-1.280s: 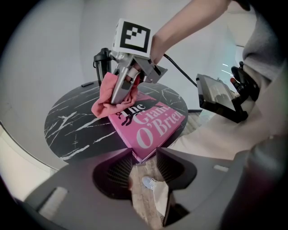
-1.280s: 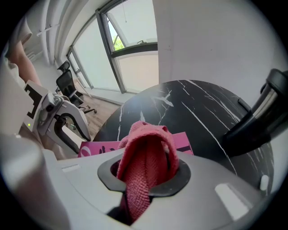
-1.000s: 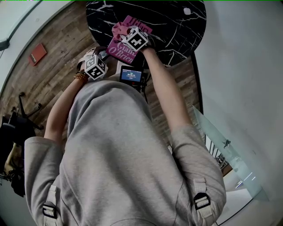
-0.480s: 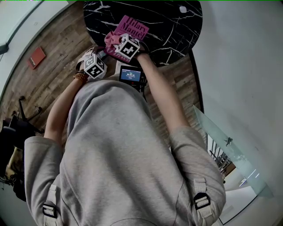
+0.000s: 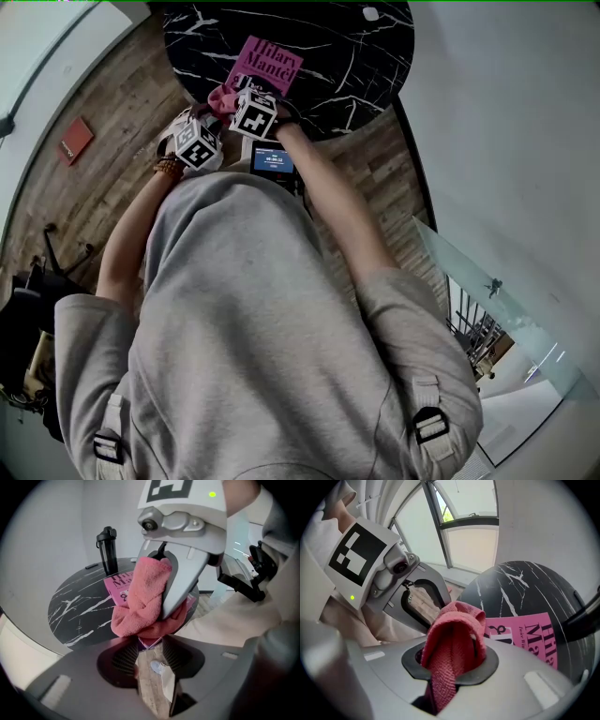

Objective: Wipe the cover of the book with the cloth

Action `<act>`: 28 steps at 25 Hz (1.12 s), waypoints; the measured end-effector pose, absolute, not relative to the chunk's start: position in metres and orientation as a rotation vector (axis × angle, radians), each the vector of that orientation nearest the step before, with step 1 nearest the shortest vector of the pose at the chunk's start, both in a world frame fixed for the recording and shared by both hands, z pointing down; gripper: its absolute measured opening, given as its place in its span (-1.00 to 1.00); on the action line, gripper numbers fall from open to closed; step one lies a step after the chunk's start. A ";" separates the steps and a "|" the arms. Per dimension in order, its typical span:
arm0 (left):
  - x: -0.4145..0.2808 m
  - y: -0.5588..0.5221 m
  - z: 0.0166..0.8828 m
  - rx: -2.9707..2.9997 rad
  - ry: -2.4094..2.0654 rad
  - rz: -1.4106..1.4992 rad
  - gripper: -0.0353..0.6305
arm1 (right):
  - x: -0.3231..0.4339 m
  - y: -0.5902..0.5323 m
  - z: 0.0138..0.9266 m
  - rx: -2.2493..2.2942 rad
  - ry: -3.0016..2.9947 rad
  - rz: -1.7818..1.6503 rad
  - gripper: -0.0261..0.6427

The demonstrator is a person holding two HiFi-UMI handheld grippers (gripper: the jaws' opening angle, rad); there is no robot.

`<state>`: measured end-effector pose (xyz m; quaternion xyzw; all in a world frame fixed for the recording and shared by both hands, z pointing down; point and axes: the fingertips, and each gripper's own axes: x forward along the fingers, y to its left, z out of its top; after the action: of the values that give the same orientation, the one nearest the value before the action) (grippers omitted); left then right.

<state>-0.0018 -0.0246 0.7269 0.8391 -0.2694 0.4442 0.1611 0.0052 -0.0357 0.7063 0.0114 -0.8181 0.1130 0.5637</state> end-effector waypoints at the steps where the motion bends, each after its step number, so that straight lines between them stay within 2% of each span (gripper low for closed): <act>1: -0.002 -0.025 0.727 2.395 -0.770 1.269 -0.42 | 0.004 -0.034 0.706 0.021 -1.925 0.264 -0.63; 28: -0.002 -0.025 0.731 2.418 -0.715 1.274 -0.40 | 0.002 -0.019 0.708 -0.065 -1.848 0.209 -0.64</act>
<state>-0.0018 -0.0252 0.7306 0.8452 -0.2498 0.4454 0.1578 0.0019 -0.0194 0.7083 -0.0280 -0.7963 0.0901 0.5975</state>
